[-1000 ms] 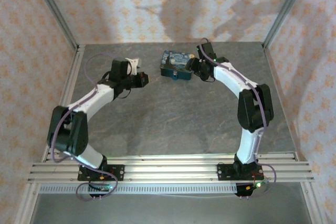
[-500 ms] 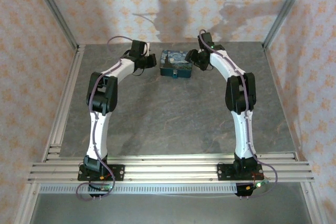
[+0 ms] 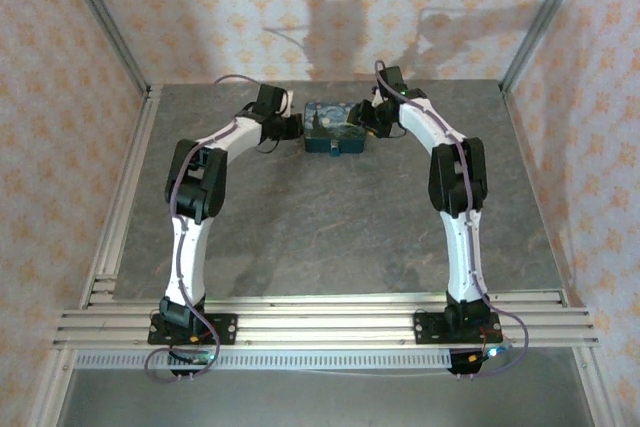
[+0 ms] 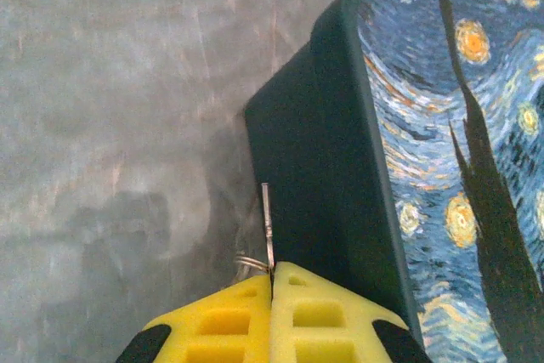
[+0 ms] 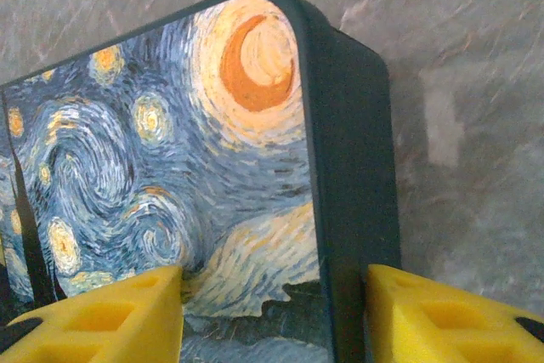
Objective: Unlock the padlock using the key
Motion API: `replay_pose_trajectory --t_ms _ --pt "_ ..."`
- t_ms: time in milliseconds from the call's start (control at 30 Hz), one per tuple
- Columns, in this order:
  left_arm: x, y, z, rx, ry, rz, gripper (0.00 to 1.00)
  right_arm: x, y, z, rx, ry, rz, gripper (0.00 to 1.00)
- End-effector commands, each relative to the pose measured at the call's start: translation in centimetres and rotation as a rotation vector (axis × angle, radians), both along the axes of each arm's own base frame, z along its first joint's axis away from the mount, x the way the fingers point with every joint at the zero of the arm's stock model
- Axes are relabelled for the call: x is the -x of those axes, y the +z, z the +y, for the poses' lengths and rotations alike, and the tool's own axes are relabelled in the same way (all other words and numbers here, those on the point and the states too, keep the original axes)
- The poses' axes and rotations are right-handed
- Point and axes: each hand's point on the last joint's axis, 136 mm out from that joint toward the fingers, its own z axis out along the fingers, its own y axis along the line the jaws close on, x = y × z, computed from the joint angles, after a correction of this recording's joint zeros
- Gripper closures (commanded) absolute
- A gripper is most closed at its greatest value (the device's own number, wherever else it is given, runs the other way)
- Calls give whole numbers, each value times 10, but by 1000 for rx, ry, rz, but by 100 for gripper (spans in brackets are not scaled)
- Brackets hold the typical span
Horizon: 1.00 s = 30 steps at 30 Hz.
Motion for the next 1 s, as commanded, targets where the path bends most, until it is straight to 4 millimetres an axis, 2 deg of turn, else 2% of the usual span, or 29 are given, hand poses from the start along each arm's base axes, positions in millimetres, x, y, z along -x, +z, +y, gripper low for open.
replay_pose_trajectory --t_ms 0,200,267,433,533,633,733,867,967 --pt "24 34 -16 19 -51 -74 100 49 -3 22 -4 82 63 47" --pt "81 42 -4 40 -47 -79 100 104 -7 21 19 49 82 47" --pt "100 39 3 38 -47 -74 100 117 -4 17 27 29 78 44" --pt "143 25 26 36 -30 -48 100 130 13 -5 71 -64 37 38" --pt "163 24 41 40 -17 -51 100 134 30 -9 59 -90 3 37" --pt "185 35 50 38 -41 -83 100 142 46 -12 31 -106 -27 37" --pt "207 54 49 33 -109 -125 100 158 55 -17 50 -114 -58 37" --pt "231 82 42 103 -161 -193 100 186 53 -20 172 -118 -134 38" --pt "245 92 41 154 -146 -190 100 205 49 -5 240 -108 -198 41"
